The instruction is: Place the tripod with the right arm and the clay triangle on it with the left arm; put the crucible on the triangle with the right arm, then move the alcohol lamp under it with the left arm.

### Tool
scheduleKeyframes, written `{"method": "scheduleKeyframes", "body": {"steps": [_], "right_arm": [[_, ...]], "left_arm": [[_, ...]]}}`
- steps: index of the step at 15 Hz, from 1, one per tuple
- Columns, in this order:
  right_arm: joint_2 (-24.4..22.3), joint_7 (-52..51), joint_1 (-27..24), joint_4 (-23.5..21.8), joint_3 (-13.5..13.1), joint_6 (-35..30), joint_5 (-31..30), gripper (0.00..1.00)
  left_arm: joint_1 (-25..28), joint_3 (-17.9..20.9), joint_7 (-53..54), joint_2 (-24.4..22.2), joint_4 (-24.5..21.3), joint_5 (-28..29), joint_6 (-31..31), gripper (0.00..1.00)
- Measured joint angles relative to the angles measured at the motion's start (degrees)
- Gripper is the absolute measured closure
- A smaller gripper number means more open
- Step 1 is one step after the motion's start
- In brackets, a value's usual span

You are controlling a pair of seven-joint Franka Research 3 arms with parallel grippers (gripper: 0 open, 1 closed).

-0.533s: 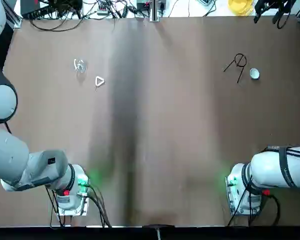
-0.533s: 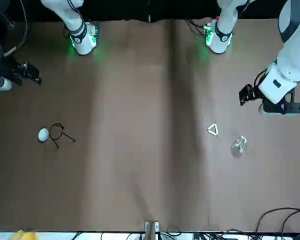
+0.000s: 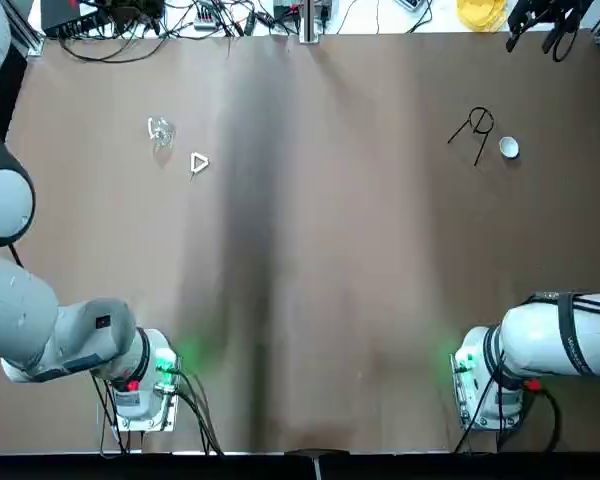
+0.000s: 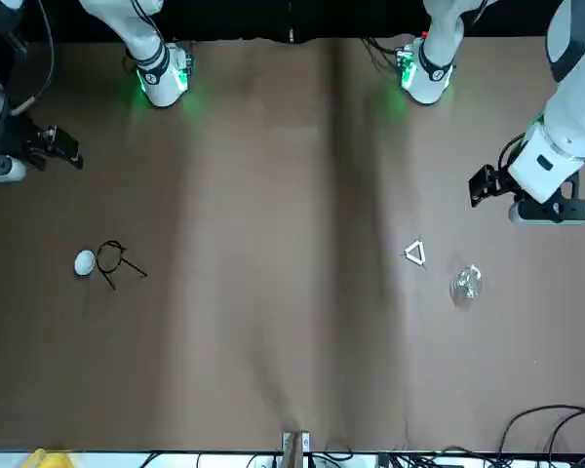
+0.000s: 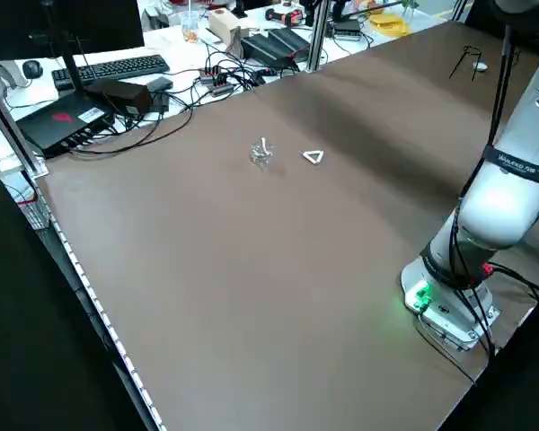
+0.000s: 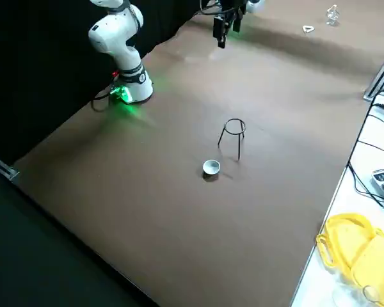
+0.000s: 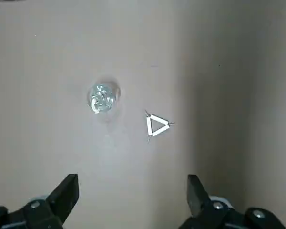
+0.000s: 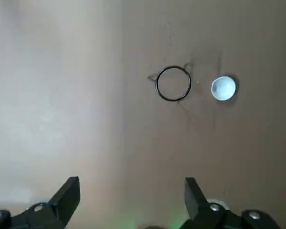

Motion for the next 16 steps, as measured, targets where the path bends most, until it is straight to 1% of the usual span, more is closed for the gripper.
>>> {"method": "scheduleKeyframes", "body": {"steps": [2, 3, 5, 6, 7, 8, 9, 10, 11, 13, 14, 16], "right_arm": [[1.8, 0.02, -1.46, -0.23, -0.03, 2.19, -0.02, 0.04], [3.41, 0.02, -2.22, -0.39, -0.04, 3.89, -0.03, 0.09], [7.44, 0.0, -3.35, -0.73, -0.06, 8.08, -0.07, 0.12], [9.62, 0.0, -3.78, -0.75, -0.07, 9.77, -0.08, 0.21], [11.67, 0.0, -4.18, -0.75, -0.08, 11.27, -0.09, 0.26], [13.59, -0.03, -4.54, -0.77, -0.09, 12.69, -0.09, 0.26], [15.29, -0.04, -4.82, -0.75, -0.08, 14.22, -0.09, 0.3], [16.82, -0.05, -5.08, -0.74, -0.09, 15.82, -0.1, 0.37], [18.21, -0.06, -5.36, -0.73, -0.09, 17.08, -0.1, 0.37], [20.67, -0.11, -6.12, -0.72, -0.1, 19.18, -0.1, 0.44], [22.79, -0.22, -6.83, -0.71, -0.1, 20.56, -0.1, 0.49], [24.69, -0.24, -7.25, -0.71, -0.1, 21.15, -0.1, 0.52]], "left_arm": [[2.3, -0.11, 1.01, 0.03, 0.04, -0.01, 0.0, 0.0], [3.59, -0.11, 2.7, 0.12, 0.04, -0.29, 0.01, 0.0], [5.34, -0.05, 8.0, 0.58, 0.02, -1.41, 0.07, 0.0], [5.98, -0.04, 10.08, 0.97, -0.04, -1.59, 0.13, 0.0], [6.55, -0.04, 11.71, 1.52, -0.21, -1.63, 0.53, 0.0], [7.02, -0.05, 12.98, 2.17, -0.75, -1.64, 1.62, 0.0], [7.45, -0.05, 14.13, 2.8, -1.8, -1.64, 3.49, 0.0], [7.85, -0.04, 15.26, 3.37, -3.42, -1.64, 5.9, 0.0], [8.11, -0.04, 16.01, 3.88, -5.39, -1.64, 8.33, 0.0], [8.21, -0.11, 16.53, 4.58, -9.7, -1.64, 12.57, 0.0], [8.12, -0.28, 16.55, 4.83, -13.82, -1.64, 15.83, 0.0], [7.92, -0.36, 16.54, 4.85, -17.94, -1.64, 19.6, 0.0]]}}
